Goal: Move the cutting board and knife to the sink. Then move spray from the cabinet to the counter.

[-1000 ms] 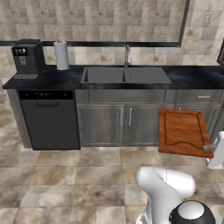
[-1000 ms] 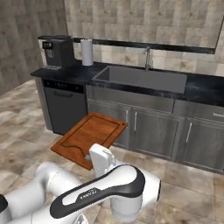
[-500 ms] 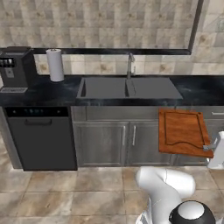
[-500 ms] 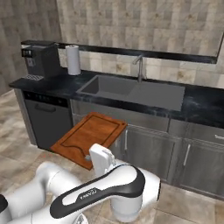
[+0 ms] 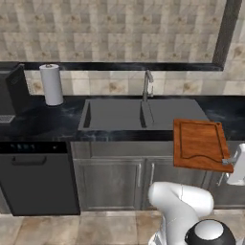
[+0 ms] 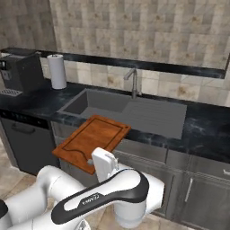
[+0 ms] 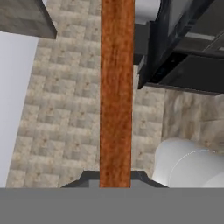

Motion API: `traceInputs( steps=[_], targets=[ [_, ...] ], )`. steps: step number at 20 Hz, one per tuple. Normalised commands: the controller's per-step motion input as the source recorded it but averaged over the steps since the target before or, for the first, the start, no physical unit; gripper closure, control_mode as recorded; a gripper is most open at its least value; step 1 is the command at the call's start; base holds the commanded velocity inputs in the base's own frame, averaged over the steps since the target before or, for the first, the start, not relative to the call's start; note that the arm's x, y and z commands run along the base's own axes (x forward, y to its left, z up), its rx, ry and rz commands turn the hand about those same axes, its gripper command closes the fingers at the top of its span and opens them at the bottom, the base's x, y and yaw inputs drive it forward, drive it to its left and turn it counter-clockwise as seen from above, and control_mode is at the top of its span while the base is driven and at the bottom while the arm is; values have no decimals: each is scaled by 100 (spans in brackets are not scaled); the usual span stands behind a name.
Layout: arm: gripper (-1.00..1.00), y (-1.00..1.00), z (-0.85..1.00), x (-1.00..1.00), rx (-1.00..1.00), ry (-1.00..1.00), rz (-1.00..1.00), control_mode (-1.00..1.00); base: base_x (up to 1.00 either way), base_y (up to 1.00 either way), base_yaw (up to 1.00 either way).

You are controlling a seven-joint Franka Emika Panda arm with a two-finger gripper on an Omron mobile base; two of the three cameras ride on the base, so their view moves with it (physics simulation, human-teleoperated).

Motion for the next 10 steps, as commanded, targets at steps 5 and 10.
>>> traceInputs(
  steps=[5, 10],
  targets=[
    [100, 0, 0, 0, 0, 0, 0, 100, 83, 0, 0],
    [100, 0, 0, 0, 0, 0, 0, 100, 68, 0, 0]
  ],
)
